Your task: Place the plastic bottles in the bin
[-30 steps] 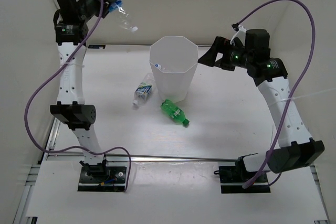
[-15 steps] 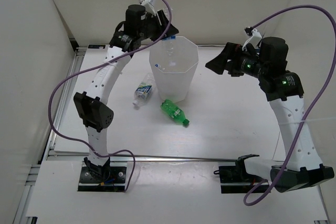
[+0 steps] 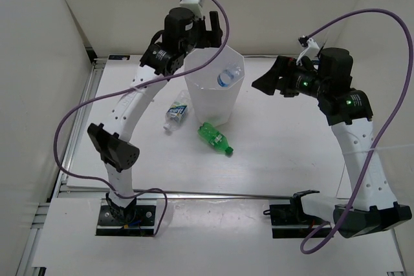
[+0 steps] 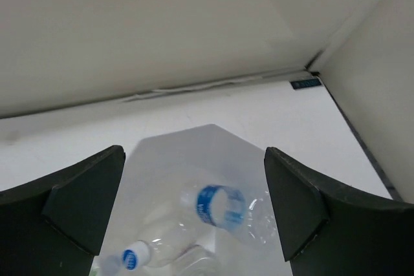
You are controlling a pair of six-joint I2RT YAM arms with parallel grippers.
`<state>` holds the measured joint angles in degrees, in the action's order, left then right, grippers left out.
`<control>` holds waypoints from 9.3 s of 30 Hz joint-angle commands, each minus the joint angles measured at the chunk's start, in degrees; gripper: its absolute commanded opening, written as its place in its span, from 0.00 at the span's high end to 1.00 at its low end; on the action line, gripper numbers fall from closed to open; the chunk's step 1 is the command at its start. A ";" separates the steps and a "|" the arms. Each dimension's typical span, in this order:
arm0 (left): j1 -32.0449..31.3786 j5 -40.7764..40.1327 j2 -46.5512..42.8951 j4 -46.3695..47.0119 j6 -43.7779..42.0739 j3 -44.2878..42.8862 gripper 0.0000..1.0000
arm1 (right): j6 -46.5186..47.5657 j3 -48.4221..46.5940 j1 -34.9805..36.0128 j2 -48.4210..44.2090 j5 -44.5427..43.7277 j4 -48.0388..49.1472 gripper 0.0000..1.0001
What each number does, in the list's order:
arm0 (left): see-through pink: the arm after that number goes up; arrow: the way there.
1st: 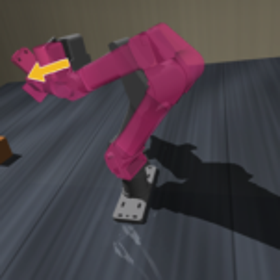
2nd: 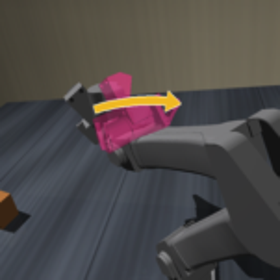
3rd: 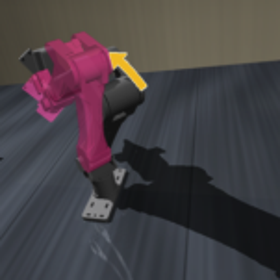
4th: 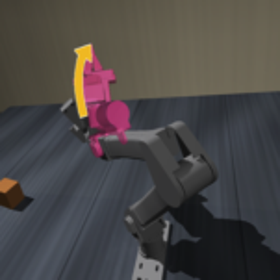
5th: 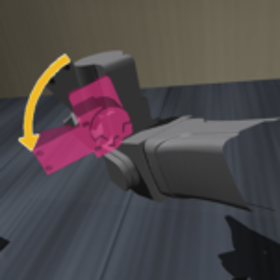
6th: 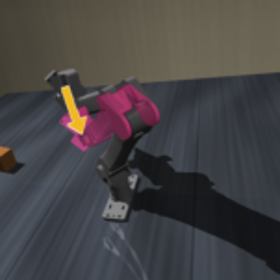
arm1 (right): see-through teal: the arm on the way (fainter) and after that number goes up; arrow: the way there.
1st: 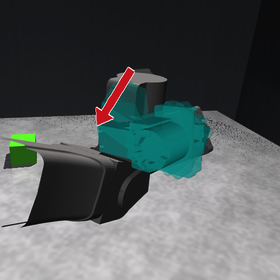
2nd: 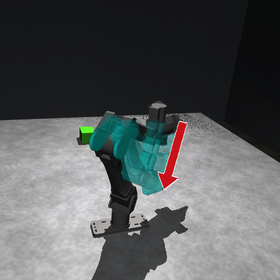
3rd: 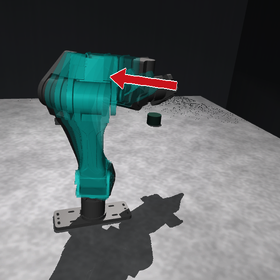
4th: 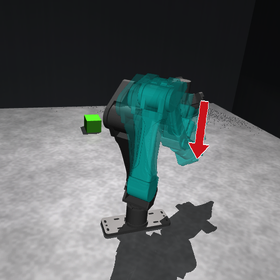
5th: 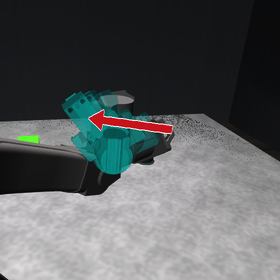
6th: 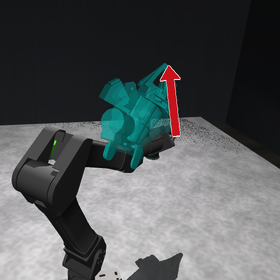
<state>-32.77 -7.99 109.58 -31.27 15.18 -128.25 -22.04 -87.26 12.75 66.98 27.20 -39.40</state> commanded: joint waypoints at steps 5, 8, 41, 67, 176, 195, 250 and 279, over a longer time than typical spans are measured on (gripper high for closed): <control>3.14 -35.93 -20.00 1.21 -3.33 14.18 0.00 | 0.51 1.22 -0.27 1.57 2.68 1.96 0.00; 10.41 -32.38 -28.33 1.21 5.72 27.57 0.00 | -0.63 1.74 -0.27 2.80 4.43 3.10 0.00; 14.16 13.18 -8.51 15.36 -12.89 60.22 0.00 | -0.38 7.28 -1.94 5.79 9.79 6.52 0.00; 14.05 8.25 -4.01 15.36 -10.96 55.91 0.22 | 1.74 8.87 -1.94 6.32 8.75 5.91 0.00; -0.89 -37.71 -79.43 -34.56 29.03 60.93 0.00 | 18.78 33.48 46.40 23.28 -51.89 30.78 0.00; -0.89 -36.57 -79.44 -36.32 27.36 60.30 0.00 | 24.24 24.60 41.65 33.13 -45.93 33.86 0.00; -0.89 -34.90 -83.48 -22.52 25.87 70.94 0.00 | 24.33 -24.36 25.13 31.01 -33.01 23.05 0.49; -0.89 -39.03 -80.40 -29.29 30.44 68.57 0.00 | 5.11 -24.87 19.25 22.22 -65.48 1.91 0.00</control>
<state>-33.61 -44.95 27.90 -60.93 46.35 -57.63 -10.07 -108.25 33.54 90.63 -18.24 -28.58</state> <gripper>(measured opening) 0.999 0.998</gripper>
